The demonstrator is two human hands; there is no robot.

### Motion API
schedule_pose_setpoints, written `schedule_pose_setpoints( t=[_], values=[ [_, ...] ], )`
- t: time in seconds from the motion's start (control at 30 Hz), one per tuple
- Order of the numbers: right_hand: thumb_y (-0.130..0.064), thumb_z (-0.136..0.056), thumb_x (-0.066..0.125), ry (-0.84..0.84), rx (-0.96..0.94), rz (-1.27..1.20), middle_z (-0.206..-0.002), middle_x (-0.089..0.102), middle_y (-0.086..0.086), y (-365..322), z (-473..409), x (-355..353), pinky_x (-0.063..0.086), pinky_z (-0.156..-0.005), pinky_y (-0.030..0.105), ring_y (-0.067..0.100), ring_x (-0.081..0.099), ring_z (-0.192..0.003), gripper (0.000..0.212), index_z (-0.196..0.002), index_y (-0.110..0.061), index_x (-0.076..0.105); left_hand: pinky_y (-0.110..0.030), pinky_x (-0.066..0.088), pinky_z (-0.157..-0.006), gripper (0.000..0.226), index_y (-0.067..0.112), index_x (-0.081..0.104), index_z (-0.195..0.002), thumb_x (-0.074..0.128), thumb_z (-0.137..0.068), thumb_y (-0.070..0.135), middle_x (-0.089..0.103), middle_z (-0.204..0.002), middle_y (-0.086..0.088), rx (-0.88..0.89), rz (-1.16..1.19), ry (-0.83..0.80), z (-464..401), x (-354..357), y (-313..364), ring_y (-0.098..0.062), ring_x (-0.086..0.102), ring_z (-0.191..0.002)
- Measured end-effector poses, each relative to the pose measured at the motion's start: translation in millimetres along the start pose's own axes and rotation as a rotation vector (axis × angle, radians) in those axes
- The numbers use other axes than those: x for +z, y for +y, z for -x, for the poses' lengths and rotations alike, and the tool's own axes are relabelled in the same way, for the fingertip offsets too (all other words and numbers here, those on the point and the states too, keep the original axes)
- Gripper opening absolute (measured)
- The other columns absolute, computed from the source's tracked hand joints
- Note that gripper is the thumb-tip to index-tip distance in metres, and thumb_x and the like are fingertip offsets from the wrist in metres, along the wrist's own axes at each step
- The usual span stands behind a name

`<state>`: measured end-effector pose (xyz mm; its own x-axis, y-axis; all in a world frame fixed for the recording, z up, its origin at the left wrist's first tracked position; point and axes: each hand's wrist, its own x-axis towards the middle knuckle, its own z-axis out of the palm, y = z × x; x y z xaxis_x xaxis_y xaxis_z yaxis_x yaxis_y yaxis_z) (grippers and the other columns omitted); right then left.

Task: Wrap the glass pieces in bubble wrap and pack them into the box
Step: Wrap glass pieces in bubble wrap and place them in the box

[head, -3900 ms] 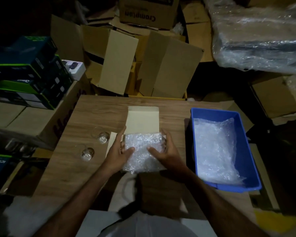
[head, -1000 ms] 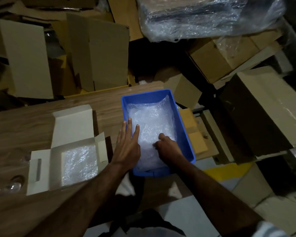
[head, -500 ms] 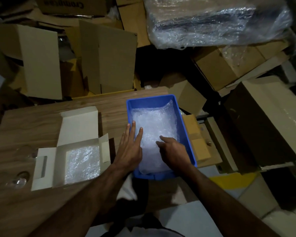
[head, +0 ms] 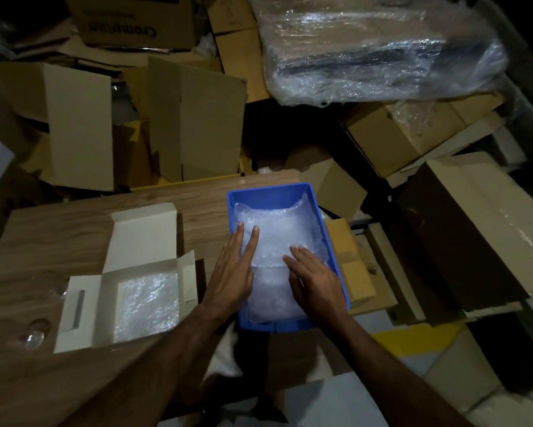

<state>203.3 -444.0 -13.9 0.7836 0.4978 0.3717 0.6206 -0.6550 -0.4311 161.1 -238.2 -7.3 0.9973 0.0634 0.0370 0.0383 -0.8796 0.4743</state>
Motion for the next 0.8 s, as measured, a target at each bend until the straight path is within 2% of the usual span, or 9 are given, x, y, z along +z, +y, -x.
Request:
schedule_pose_setpoints(
  t=[0.07,0.13,0.23,0.3,0.37,0.47,0.53,0.7,0.8],
  values=[
    [-0.003,-0.084,0.076,0.054,-0.035,-0.003,-0.130,0.069,0.015,-3.9,-0.3,-4.7,0.058,-0.096,0.047,0.032,0.066,-0.122,0.032,-0.116,-0.006,0.075,-0.038,0.015,-0.121,0.101,0.043,-0.006,-0.157,0.066,-0.094,0.010,-0.020,-0.167,0.004,0.047,0.050,0.026,-3.0,-9.9,1.9,-0.017,-0.004,-0.154],
    [-0.007,-0.088,0.072,0.119,-0.081,-0.010,-0.132,0.068,0.013,-8.0,-2.6,-11.3,0.057,-0.097,0.043,0.028,0.065,-0.123,0.026,-0.114,-0.009,0.075,-0.041,0.021,-0.123,0.081,0.037,0.025,-0.158,0.067,-0.094,0.011,-0.004,-0.171,0.000,0.129,0.135,0.045,-4.8,-25.9,3.0,-0.021,0.006,-0.156],
    [-0.029,-0.095,0.065,0.150,-0.111,-0.065,-0.142,0.062,0.009,-17.0,-10.4,-22.7,0.049,-0.106,0.038,0.021,0.058,-0.131,0.031,-0.122,-0.013,0.071,-0.046,0.031,-0.123,0.042,0.027,0.060,-0.140,0.052,-0.101,0.040,0.021,-0.168,-0.006,0.243,0.210,0.096,-2.5,-57.5,4.8,-0.023,0.024,-0.155],
    [-0.042,-0.092,0.067,0.090,-0.142,-0.035,-0.149,0.055,0.010,-24.6,-17.8,-29.2,0.041,-0.114,0.037,0.021,0.051,-0.138,0.054,-0.137,-0.013,0.062,-0.045,0.034,-0.121,0.044,0.024,0.062,-0.138,0.048,-0.102,0.046,0.030,-0.165,-0.007,0.307,0.216,0.112,2.5,-79.7,2.1,-0.023,0.030,-0.153],
    [-0.035,-0.087,0.073,0.059,-0.193,0.003,-0.151,0.053,0.011,-33.1,-27.7,-34.1,0.042,-0.113,0.042,0.025,0.051,-0.138,0.064,-0.144,-0.012,0.056,-0.041,0.036,-0.120,0.039,0.020,0.063,-0.138,0.057,-0.100,0.029,0.035,-0.163,-0.007,0.378,0.185,0.144,9.3,-100.0,-5.5,-0.020,0.033,-0.151],
    [-0.016,-0.079,0.071,0.025,-0.266,-0.019,-0.144,0.058,0.013,-51.2,-46.9,-39.5,0.046,-0.108,0.048,0.030,0.058,-0.130,0.064,-0.142,-0.010,0.059,-0.036,0.037,-0.119,0.052,0.016,0.064,-0.136,0.067,-0.090,-0.007,0.042,-0.159,-0.006,0.412,0.133,0.207,25.0,-128.5,-19.6,-0.019,0.036,-0.150],
    [-0.018,-0.086,0.059,0.005,-0.327,-0.085,-0.139,0.062,0.011,-68.6,-61.4,-42.2,0.042,-0.110,0.041,0.029,0.060,-0.126,0.054,-0.139,-0.010,0.061,-0.037,0.037,-0.119,0.054,0.012,0.066,-0.133,0.065,-0.086,-0.015,0.049,-0.153,-0.006,0.397,0.129,0.282,37.5,-147.3,-28.6,-0.021,0.040,-0.147],
    [-0.030,-0.095,0.054,-0.112,-0.397,-0.284,-0.121,0.068,-0.011,-115.4,-89.8,-49.4,0.040,-0.100,0.019,0.005,0.061,-0.111,0.036,-0.128,-0.025,0.065,-0.039,0.041,-0.114,0.031,0.009,0.072,-0.117,0.055,-0.091,0.004,0.067,-0.129,0.000,0.319,0.214,0.435,76.6,-185.5,-57.3,-0.020,0.056,-0.132],
    [-0.035,-0.098,0.062,-0.212,-0.284,-0.566,-0.097,0.071,-0.020,-146.5,-104.2,-51.8,0.046,-0.076,0.012,-0.003,0.066,-0.089,0.012,-0.106,-0.034,0.071,-0.026,0.054,-0.085,0.016,0.014,0.070,-0.100,0.055,-0.092,0.015,0.071,-0.101,0.008,0.108,0.500,0.474,94.9,-196.9,-65.3,-0.011,0.067,-0.100]
  ],
)
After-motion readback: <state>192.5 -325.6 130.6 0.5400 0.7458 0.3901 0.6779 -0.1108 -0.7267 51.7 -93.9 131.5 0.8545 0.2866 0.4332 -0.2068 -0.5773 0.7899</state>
